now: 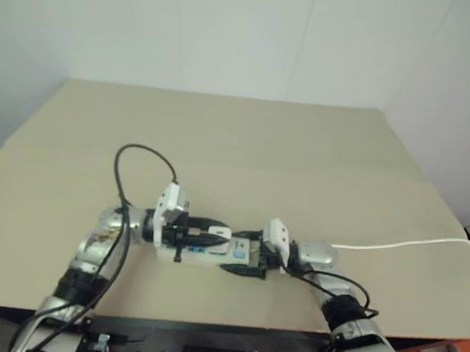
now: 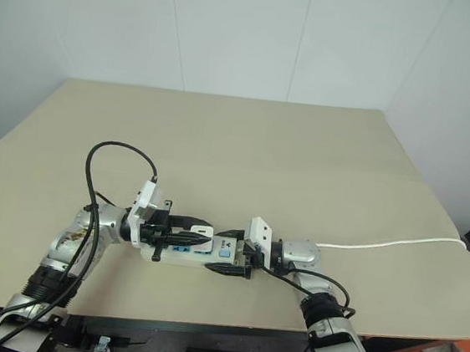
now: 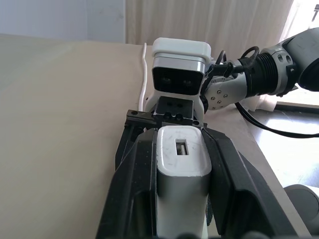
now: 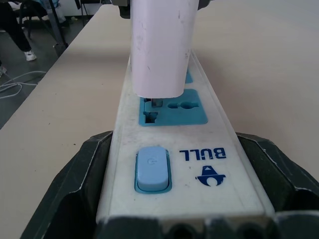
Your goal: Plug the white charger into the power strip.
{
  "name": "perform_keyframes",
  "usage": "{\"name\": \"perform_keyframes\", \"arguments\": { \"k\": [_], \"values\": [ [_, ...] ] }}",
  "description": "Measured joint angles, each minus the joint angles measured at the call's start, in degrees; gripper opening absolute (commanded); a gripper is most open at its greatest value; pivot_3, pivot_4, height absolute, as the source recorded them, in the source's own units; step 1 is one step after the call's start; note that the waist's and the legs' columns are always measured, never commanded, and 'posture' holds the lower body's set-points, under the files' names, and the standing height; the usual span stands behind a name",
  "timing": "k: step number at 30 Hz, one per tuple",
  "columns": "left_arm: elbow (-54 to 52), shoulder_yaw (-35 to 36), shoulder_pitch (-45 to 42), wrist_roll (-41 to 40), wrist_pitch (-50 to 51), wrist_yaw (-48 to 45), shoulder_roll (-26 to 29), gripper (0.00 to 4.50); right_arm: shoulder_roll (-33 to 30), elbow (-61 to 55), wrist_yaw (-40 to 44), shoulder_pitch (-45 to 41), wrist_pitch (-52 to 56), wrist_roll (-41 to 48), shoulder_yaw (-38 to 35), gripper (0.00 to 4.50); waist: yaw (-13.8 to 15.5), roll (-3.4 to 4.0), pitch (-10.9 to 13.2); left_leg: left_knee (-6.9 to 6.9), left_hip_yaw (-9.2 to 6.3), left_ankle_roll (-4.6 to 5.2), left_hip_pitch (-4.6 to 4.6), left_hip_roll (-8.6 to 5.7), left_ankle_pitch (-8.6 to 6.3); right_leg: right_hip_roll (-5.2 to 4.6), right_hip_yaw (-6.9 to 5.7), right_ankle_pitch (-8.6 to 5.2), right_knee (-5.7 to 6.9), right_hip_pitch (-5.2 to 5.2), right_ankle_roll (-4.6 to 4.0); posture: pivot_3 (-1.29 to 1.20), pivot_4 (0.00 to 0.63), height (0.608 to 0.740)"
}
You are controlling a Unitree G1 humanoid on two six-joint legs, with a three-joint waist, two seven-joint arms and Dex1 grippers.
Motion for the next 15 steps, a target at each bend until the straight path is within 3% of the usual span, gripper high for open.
{"name": "perform_keyframes", "arguments": {
  "k": [15],
  "values": [
    [1.3,-0.7,-0.3,0.7,-1.8,-1.8,-0.5,1.01,-0.1,-0.6,-0.1,0.4,0.2,0.0,0.0,3.4,0.0,0.0,0.0,-0.01,0.0,0.01,-0.01,0.0,0.0,0.0,0.0,-0.01,-0.03,0.0,0.01,0.0,0.15,0.74]
  ]
}}
